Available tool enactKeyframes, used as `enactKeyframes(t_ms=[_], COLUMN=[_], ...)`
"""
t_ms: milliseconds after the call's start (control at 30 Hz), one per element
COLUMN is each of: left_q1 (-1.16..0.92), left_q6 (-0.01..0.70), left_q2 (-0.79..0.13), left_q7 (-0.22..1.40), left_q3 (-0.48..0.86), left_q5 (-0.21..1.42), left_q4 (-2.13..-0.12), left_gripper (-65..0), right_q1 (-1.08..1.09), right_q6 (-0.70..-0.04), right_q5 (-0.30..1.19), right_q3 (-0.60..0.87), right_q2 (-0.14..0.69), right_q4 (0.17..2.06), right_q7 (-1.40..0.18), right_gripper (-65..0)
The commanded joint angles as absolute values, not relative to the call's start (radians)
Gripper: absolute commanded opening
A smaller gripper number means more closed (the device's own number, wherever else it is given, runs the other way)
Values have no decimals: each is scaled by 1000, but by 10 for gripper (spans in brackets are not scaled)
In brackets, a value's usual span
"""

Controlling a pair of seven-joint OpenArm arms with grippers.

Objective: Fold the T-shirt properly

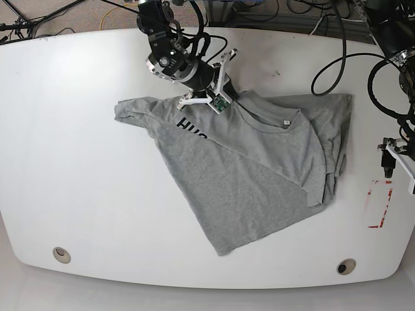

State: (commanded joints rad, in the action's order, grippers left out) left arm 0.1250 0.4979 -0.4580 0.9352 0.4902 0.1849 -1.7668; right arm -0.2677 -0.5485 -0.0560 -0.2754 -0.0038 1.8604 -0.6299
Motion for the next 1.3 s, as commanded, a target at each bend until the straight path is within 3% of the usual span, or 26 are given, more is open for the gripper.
enactKeyframes(t_ms=[333,700,1000,1300], left_q1=[125,125,125,127], left_q6=[498,498,493,492], left_q2=[-456,-450,-374,-291], left_q7=[935,937,937,937], left_q3=[449,334,323,321], left_q5=[183,182,180,180], left_q4=[-1767,-1767,-1765,-1742], left_gripper=[-133,-133,-132,-132], right_q1=[-298,-203,-99,-21], right_q6=[-575,-668,-670,-670], right_q5=[-38,225,358,378], right_q3=[-269,19,171,248], right_q2=[58,71,73,73], right_q4=[2040,2028,2012,2009], right_q7=[-716,-717,-819,-851], right_gripper=[-620,-620,-620,-620])
